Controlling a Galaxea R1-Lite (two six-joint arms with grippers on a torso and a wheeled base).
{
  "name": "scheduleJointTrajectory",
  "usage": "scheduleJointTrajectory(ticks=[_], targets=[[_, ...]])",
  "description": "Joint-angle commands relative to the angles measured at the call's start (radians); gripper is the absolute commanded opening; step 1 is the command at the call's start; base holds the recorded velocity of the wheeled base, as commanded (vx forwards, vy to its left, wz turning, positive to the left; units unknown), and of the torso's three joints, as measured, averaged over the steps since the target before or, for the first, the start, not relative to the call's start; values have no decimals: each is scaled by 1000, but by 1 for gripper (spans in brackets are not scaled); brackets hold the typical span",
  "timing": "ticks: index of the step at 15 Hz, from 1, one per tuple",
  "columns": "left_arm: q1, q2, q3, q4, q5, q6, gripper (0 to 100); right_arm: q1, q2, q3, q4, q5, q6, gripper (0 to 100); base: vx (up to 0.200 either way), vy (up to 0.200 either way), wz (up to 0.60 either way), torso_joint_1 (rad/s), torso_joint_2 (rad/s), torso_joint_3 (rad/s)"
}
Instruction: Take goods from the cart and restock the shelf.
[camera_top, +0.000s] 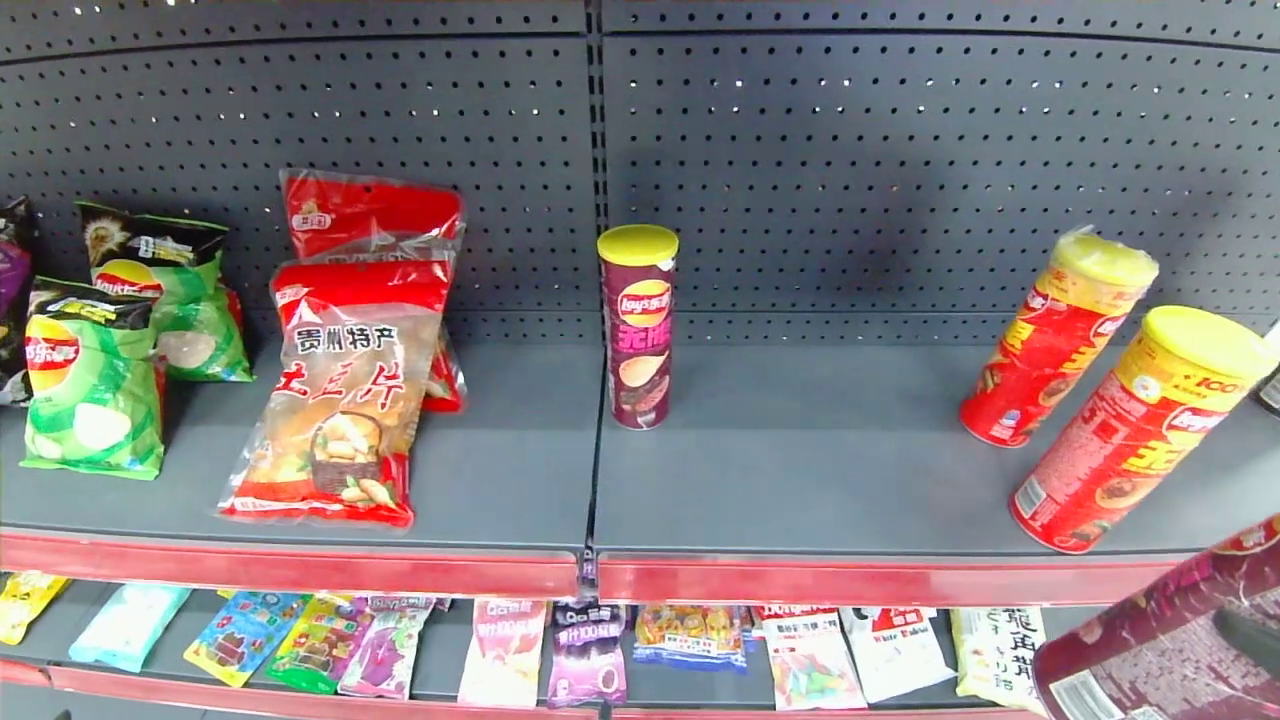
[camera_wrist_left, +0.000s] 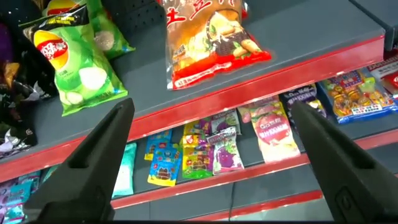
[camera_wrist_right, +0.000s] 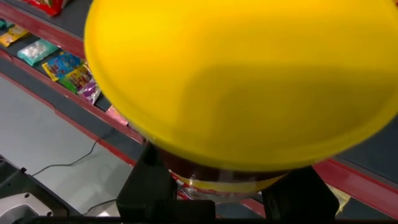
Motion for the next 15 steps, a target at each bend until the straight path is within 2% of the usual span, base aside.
scheduleJointTrajectory(ticks=[1,15], targets=[[0,0,2,0,1,0,100,0,3,0,0,0,-1,0,0,200,0,-12,-2,7],[-3,2,6,0,-4,5,100,0,3,16,-1,2,1,0,14,0,0,0,0,0]])
